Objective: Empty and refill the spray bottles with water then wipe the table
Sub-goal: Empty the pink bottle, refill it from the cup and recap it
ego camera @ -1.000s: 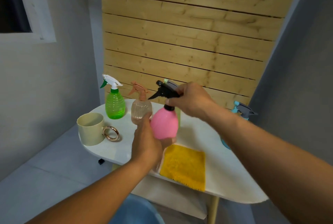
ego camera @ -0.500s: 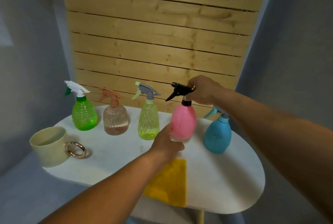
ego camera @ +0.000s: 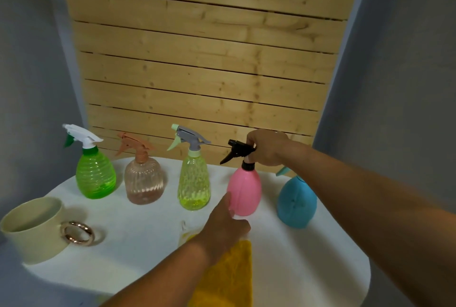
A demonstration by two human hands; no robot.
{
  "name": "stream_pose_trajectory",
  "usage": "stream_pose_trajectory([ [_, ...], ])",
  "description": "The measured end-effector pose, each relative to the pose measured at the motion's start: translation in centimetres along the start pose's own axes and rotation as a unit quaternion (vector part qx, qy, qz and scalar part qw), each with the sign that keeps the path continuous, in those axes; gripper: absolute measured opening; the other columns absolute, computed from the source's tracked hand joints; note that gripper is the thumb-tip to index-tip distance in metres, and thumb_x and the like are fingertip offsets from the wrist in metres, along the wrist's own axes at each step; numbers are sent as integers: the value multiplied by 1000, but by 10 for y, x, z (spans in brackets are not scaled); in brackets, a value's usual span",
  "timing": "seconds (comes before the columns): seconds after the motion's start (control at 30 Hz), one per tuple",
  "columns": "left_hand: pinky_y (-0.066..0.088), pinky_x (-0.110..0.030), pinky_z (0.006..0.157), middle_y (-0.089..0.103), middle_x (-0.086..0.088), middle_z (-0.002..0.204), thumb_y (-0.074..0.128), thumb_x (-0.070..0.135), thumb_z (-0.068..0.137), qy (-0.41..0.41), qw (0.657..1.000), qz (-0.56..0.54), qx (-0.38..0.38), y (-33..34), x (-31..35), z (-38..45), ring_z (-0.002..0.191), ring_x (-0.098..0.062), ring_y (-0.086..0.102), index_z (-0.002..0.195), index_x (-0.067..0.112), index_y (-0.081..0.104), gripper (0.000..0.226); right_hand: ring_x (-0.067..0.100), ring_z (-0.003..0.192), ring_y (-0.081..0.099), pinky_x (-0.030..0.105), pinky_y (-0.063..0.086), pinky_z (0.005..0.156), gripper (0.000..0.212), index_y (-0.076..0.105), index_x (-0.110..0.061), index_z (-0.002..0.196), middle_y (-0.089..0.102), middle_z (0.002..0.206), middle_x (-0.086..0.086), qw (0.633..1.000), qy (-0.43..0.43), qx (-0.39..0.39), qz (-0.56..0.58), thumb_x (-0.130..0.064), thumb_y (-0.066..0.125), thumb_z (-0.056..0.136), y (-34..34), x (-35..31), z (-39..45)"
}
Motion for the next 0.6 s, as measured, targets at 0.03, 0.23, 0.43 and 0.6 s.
stream_pose_trajectory([
  [0.03, 55, -36, 99, 50, -3, 149, 63, -6, 93, 1, 1000, 3, 0, -1, 0, 1, 127, -16, 52, 161, 24, 33, 80, 21, 98, 54, 41, 35, 91, 21, 60, -25, 107, 63, 103, -4, 1000, -2, -3, -3, -34, 72, 91, -1, 0, 1],
  [0.23, 54, -43, 104, 54, -3, 140, 64, -1, 92, 7, 1000, 29, -8, 0, 0, 2, 119, -12, 54, 154, 29, 40, 73, 20, 94, 53, 38, 34, 87, 25, 60, -23, 112, 59, 98, -5, 999, -7, -27, -24, -33, 72, 92, -6, -1, -1],
  [0.43, 55, -37, 98, 54, -6, 141, 64, -1, 93, 14, 999, 44, -8, 1, 1, 5, 115, -10, 53, 153, 30, 41, 71, 20, 94, 54, 38, 39, 88, 27, 62, -21, 115, 60, 96, -4, 999, -2, -46, -14, -32, 73, 92, -10, 0, -4],
  [0.6, 53, -17, 80, 50, 1, 145, 63, 0, 94, 12, 999, 51, -13, 3, -2, 9, 106, 1, 52, 159, 28, 34, 76, 23, 101, 57, 36, 44, 87, 32, 66, -18, 119, 66, 115, 3, 998, 5, -58, 16, -33, 73, 92, -10, 7, -4],
])
Point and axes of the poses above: each hand's wrist, its own z-axis towards the middle knuckle, its own y-axis out of the palm, x = y × z, the point moved 3 cm from there along z, towards the middle knuckle
